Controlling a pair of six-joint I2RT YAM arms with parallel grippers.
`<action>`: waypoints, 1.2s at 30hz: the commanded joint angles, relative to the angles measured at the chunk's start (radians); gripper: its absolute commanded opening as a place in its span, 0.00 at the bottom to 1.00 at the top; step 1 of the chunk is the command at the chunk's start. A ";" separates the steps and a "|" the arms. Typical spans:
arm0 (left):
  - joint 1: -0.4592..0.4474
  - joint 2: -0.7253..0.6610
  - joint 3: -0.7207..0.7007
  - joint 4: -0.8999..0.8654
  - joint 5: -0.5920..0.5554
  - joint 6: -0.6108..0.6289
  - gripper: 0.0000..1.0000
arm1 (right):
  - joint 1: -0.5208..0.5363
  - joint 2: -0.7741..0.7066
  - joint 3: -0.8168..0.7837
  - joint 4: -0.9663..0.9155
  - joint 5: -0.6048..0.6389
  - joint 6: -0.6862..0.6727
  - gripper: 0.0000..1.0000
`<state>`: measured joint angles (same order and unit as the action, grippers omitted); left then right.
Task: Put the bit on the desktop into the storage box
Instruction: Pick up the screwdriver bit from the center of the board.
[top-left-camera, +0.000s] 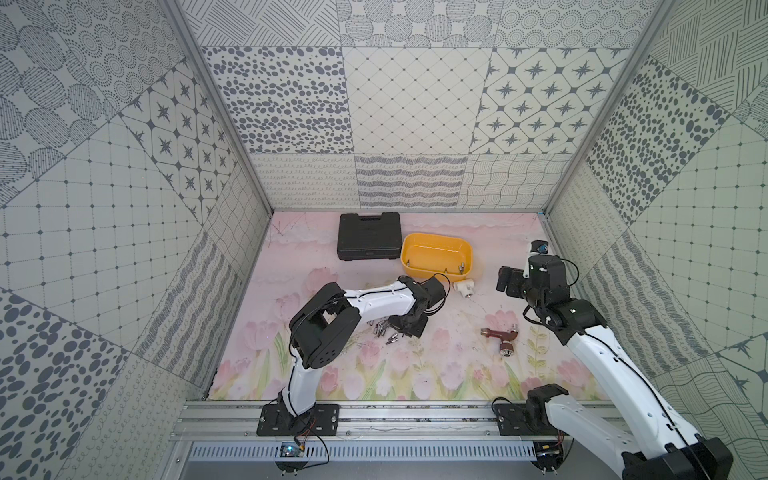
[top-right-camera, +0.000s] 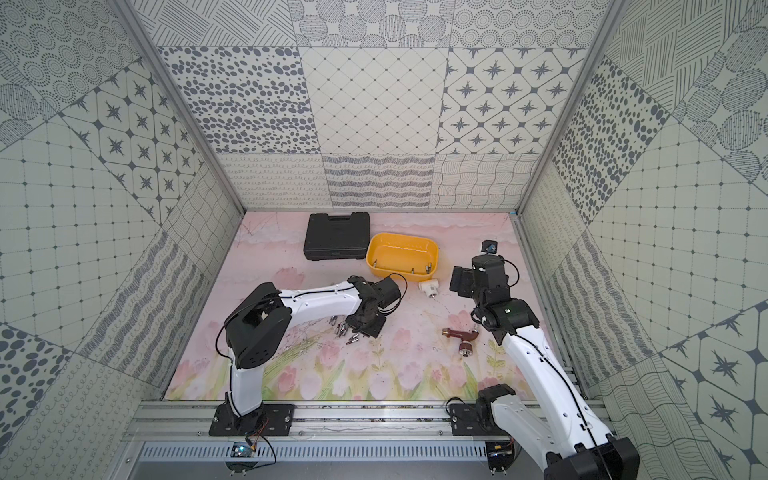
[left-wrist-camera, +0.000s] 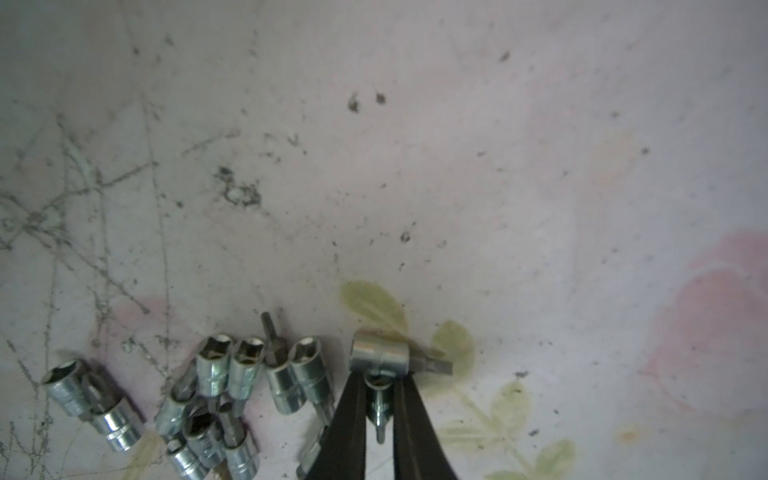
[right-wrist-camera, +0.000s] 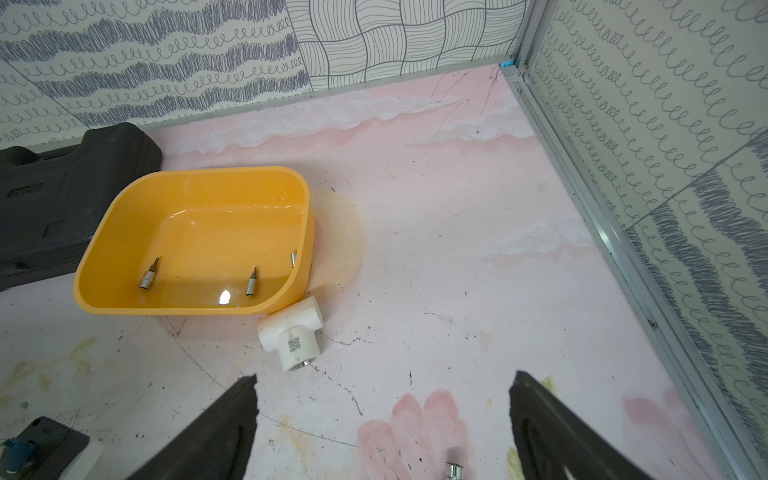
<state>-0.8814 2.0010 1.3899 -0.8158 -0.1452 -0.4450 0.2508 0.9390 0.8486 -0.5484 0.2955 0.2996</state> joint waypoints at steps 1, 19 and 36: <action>0.005 -0.018 -0.015 -0.023 -0.017 -0.007 0.11 | -0.005 -0.016 -0.005 0.034 -0.006 0.007 0.97; 0.035 -0.188 0.051 -0.084 -0.048 0.038 0.08 | -0.005 -0.014 0.000 0.034 -0.012 0.003 0.97; 0.088 -0.197 0.248 -0.108 -0.039 0.121 0.07 | -0.005 -0.015 0.006 0.034 -0.013 -0.002 0.97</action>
<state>-0.8093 1.8034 1.5837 -0.8867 -0.1795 -0.3763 0.2508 0.9390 0.8486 -0.5488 0.2890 0.2993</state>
